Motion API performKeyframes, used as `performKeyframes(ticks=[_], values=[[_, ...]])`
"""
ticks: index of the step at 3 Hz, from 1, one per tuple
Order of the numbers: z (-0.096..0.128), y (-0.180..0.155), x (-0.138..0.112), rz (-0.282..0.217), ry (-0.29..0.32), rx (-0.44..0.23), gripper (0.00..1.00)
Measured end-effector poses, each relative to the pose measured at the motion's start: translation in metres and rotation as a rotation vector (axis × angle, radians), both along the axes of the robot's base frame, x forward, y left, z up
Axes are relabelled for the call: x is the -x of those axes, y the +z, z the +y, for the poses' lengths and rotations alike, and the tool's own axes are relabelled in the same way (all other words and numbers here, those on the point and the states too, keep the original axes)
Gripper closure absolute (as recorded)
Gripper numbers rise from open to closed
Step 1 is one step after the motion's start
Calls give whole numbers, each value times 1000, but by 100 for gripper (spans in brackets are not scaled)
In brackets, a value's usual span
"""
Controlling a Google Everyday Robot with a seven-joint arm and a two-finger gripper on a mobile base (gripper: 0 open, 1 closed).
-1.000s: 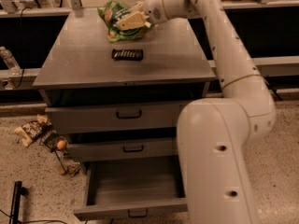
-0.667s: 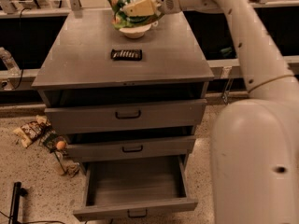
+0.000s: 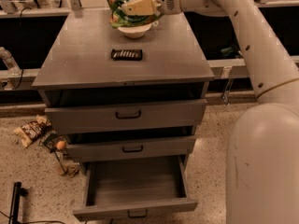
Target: Place green rice chip bag into bottom drawer
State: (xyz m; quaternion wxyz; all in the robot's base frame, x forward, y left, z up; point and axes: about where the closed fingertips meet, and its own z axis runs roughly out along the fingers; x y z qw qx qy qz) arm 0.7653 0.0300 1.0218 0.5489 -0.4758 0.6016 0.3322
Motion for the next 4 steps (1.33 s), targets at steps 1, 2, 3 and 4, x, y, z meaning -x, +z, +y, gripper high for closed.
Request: performKeyframes(ticks=[1, 2, 3, 4], values=[[5, 0, 8, 23, 1, -14, 100], [-1, 34, 43, 49, -35, -91, 100], [-8, 99, 124, 71, -95, -236, 100], [-7, 87, 193, 181, -140, -280, 100]])
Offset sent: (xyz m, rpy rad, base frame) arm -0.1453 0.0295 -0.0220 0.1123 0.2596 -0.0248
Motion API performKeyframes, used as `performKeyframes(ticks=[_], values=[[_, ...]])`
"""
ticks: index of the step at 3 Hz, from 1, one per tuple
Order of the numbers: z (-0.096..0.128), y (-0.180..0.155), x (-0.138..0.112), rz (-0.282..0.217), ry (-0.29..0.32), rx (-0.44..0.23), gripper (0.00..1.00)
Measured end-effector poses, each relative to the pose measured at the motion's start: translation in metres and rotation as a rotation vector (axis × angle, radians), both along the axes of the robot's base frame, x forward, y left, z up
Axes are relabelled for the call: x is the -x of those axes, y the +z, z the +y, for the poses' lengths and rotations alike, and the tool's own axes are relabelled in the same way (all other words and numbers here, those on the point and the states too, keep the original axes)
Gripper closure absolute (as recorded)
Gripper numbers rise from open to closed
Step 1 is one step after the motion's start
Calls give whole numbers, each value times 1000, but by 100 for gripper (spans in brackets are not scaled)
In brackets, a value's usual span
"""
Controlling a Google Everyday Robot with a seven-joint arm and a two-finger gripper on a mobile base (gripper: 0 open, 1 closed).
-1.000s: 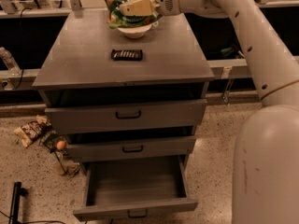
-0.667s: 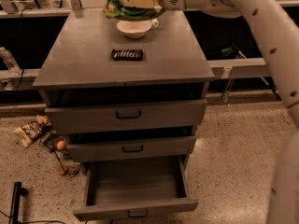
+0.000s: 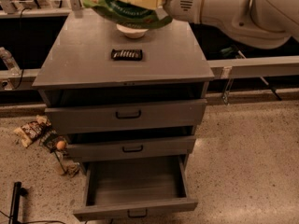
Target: Place green rice chip bag into bottom drawer
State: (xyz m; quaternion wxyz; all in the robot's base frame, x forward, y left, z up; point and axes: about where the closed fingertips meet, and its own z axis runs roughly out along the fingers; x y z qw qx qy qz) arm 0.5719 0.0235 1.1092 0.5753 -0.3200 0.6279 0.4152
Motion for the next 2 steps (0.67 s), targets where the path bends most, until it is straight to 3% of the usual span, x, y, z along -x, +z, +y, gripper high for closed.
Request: performKeyframes(ticks=[1, 2], values=[[23, -44, 44, 119, 15, -24, 100], [47, -110, 94, 262, 62, 34, 100]])
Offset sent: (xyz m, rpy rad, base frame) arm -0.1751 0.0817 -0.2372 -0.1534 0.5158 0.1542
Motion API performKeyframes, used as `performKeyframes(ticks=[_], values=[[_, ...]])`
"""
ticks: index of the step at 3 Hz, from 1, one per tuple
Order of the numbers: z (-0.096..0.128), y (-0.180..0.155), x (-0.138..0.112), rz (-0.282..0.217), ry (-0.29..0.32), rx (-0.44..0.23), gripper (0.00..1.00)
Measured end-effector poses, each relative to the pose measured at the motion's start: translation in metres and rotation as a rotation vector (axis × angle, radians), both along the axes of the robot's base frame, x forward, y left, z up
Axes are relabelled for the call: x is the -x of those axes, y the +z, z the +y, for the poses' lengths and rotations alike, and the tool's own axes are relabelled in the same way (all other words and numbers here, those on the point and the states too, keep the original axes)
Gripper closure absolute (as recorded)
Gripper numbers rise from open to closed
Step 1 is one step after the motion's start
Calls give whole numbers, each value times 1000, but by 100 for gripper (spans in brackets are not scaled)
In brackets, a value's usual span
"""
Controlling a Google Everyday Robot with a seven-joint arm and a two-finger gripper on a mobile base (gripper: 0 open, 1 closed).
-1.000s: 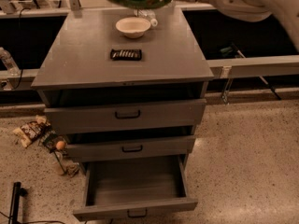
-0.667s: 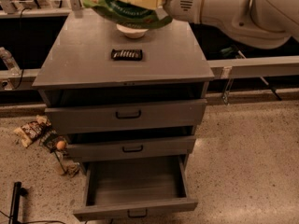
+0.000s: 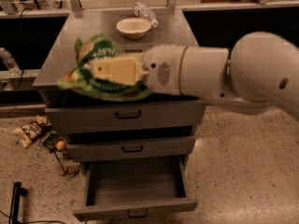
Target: Place green rice chip bag into bottom drawer
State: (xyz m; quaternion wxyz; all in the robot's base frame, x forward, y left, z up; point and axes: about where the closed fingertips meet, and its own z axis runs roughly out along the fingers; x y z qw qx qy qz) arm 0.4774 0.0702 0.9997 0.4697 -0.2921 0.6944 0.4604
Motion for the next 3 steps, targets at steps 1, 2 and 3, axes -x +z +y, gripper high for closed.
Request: performKeyframes(ticks=[1, 2, 3], values=[[18, -74, 45, 142, 48, 78, 100], [7, -140, 58, 220, 37, 208, 100], [5, -146, 60, 224, 37, 220, 100]])
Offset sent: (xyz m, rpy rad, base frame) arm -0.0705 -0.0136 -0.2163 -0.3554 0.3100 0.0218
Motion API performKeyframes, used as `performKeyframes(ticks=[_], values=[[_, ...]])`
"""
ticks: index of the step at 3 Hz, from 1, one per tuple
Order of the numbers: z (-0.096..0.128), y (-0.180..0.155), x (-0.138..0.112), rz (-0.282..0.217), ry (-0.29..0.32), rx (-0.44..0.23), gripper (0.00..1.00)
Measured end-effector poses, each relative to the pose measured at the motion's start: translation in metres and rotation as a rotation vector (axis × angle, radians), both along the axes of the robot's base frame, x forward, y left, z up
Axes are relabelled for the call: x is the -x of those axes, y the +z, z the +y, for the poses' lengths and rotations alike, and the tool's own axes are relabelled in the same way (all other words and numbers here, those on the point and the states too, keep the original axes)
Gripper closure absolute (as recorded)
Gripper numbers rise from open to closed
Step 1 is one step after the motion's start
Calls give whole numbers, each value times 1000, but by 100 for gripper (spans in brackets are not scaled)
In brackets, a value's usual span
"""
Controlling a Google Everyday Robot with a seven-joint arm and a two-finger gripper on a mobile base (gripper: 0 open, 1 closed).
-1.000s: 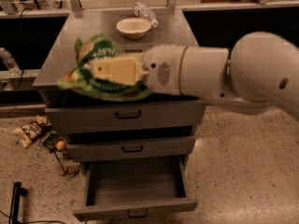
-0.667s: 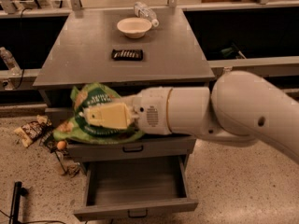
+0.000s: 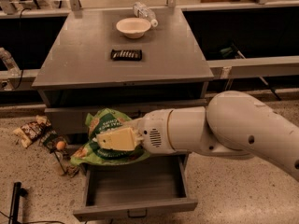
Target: Place green rice chip bag into bottom drawer
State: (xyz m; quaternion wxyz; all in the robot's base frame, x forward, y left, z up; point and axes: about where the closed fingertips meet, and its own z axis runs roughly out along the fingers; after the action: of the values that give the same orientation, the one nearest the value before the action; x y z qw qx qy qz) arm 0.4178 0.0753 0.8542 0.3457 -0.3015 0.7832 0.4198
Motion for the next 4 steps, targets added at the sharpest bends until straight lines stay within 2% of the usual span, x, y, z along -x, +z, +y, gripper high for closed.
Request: performKeyframes(ticks=[1, 2, 3, 4], values=[[4, -36, 9, 50, -23, -16, 100], [8, -164, 34, 174, -69, -22, 100], [1, -241, 22, 172, -116, 20, 100], [-12, -292, -17, 93, -118, 90, 100]])
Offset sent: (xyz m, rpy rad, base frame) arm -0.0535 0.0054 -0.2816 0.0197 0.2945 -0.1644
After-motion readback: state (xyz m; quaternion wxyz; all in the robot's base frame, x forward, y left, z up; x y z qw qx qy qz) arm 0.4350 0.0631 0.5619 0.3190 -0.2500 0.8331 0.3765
